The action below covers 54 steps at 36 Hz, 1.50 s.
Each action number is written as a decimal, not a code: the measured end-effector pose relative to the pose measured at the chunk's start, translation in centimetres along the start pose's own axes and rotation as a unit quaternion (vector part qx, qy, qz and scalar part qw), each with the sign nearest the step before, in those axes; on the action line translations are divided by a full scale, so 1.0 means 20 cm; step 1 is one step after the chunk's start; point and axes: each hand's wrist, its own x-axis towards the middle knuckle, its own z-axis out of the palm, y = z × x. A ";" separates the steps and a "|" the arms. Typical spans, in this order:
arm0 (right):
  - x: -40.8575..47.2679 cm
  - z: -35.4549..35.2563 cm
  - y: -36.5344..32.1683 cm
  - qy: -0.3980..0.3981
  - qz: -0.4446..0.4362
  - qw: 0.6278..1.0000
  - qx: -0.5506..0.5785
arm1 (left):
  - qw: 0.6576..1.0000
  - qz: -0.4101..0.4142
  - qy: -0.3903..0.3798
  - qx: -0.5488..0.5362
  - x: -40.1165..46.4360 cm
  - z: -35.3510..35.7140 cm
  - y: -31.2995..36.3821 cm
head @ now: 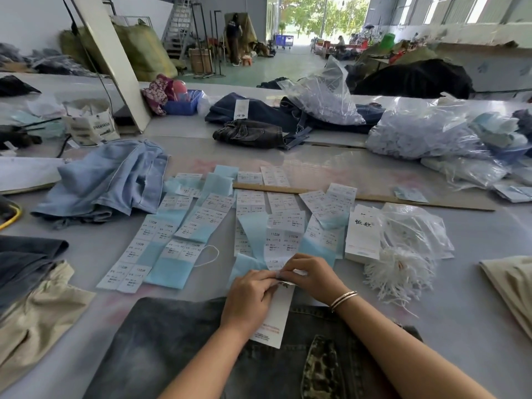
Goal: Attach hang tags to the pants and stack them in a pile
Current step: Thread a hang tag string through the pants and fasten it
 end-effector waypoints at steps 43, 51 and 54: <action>-0.69 0.26 -0.42 0.167 0.024 0.976 -0.138 | 0.645 -0.467 0.082 -0.599 -0.32 -0.11 0.40; -0.68 0.26 -0.42 0.137 0.015 0.974 -0.180 | 0.655 -0.463 0.060 -0.594 -0.31 -0.11 0.39; -0.67 0.26 -0.42 0.133 -0.025 0.963 -0.234 | 0.689 -0.480 0.033 -0.543 -0.30 -0.09 0.40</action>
